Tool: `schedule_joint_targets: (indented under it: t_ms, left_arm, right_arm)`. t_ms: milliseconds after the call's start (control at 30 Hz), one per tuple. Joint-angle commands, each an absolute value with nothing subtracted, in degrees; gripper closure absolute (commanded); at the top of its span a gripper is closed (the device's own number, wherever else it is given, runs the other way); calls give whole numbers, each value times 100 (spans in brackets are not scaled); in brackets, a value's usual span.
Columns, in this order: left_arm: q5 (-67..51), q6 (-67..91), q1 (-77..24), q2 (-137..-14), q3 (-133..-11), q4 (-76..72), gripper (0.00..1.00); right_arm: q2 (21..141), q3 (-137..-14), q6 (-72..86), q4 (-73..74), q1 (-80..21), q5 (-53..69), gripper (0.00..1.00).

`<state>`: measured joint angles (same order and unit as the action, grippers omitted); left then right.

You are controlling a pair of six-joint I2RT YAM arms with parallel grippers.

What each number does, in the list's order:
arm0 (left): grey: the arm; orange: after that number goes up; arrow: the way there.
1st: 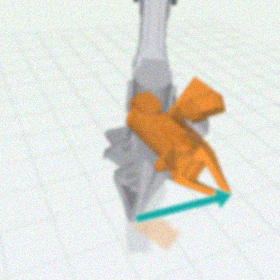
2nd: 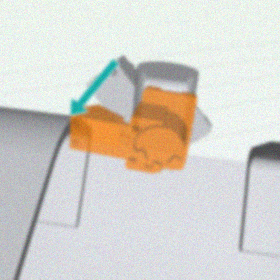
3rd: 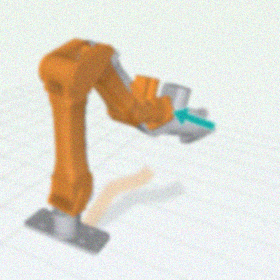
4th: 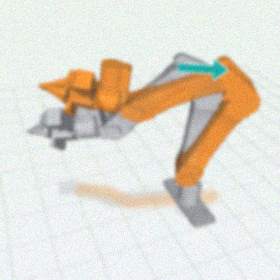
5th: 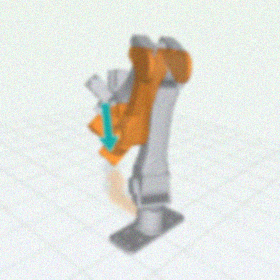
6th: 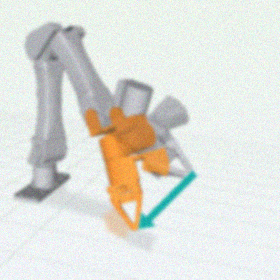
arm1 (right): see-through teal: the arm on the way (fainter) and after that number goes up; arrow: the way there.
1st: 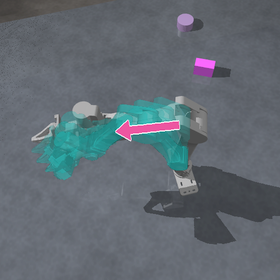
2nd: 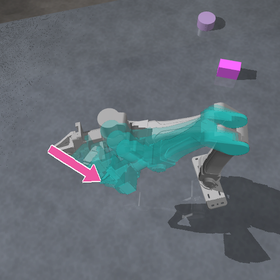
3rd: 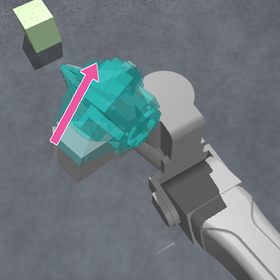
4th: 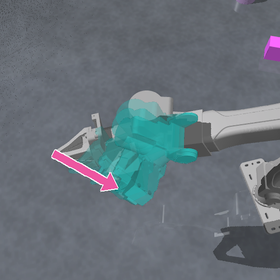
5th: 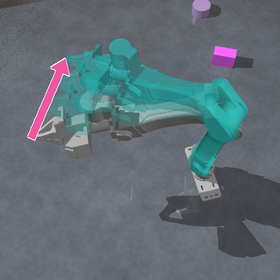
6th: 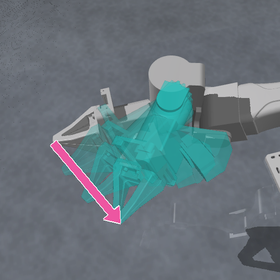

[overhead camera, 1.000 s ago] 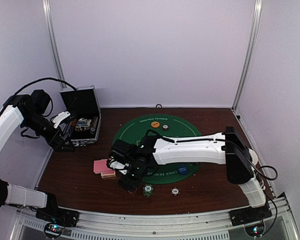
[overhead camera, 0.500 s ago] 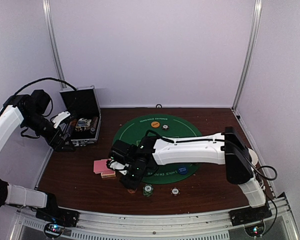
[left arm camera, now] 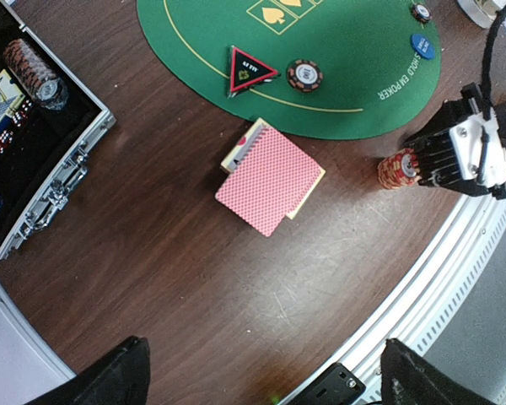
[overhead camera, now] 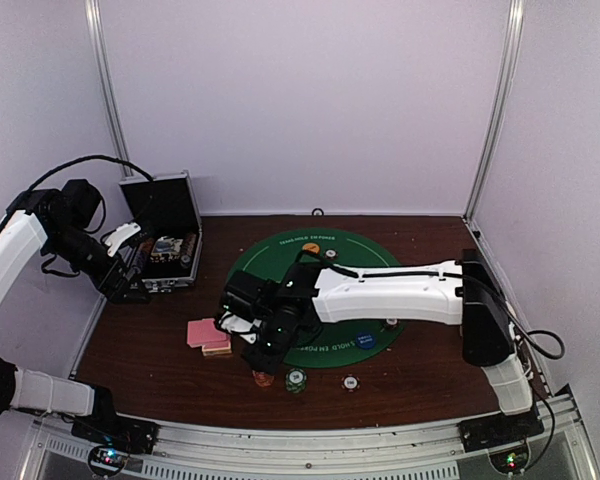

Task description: Distribute texas hold em gaming equipment

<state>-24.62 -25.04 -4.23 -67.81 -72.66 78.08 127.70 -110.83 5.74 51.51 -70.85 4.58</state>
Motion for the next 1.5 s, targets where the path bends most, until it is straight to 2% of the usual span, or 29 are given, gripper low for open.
schedule_joint_targets:
  t_ms: [0,300,533,1033,1367,1467]
  left_arm:
    - [-2542,-2575,-453,-6752,-7348,7821,2]
    - [-2561,-2575,-448,-6745,-7339,7817,2]
    - [-2527,-2586,-451,-6732,-7330,7818,3]
    - [-2547,-2593,-450,-6819,-7356,7820,2]
    - [-2540,-2577,-449,-6829,-7392,7815,2]
    - [-2533,-2575,-451,-6819,-7383,7821,3]
  right_arm:
    - [12228,-11421,501,5340,-6977,294,61]
    - [12382,-11887,687,5475,-6368,28,69]
    - [12872,-11918,804,5289,-5874,26,69]
    - [13546,-11708,935,4883,-5793,308,71]
    - [13869,-11754,989,4794,-5759,315,64]
    - [13933,-11772,997,4791,-5740,326,55]
